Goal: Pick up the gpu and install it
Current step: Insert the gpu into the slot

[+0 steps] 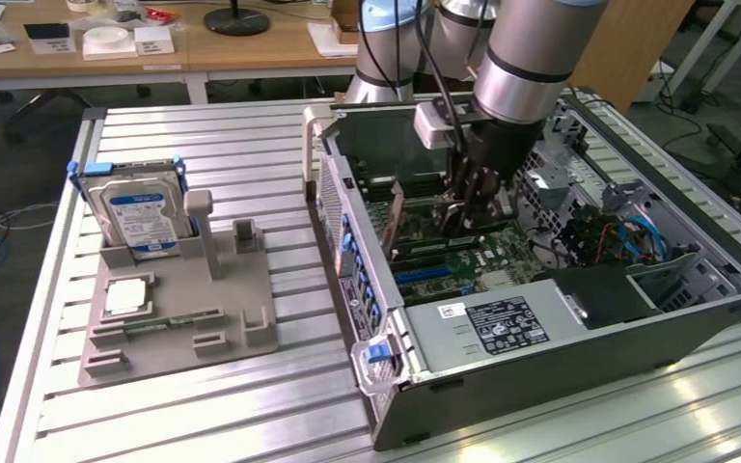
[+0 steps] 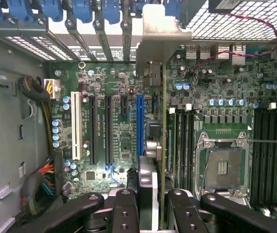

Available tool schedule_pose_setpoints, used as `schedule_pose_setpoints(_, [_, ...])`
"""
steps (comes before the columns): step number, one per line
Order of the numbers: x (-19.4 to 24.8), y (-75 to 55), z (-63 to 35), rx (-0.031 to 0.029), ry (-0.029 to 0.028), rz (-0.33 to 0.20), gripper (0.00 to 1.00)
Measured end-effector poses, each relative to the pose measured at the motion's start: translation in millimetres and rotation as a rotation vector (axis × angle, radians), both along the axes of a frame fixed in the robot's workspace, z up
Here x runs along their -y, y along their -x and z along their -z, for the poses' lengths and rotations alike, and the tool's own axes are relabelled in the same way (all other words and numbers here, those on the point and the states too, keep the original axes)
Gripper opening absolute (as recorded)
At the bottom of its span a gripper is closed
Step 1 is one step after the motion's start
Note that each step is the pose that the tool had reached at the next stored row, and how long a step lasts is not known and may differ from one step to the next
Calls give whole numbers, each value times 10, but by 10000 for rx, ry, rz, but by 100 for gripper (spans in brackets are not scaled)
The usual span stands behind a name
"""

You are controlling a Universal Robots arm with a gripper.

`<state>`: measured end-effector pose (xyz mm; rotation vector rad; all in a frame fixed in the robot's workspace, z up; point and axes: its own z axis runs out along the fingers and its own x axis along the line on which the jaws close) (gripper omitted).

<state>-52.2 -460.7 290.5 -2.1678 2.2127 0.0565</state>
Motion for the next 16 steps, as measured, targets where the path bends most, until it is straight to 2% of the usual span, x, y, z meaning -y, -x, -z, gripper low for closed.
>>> schedule_pose_setpoints(5, [2, 21, 49, 0, 0, -1, 28])
schedule_pose_setpoints(11, [37, 22, 87, 0, 1, 0, 28])
schedule_pose_setpoints(16, [42, 23, 106, 0, 1, -2, 28])
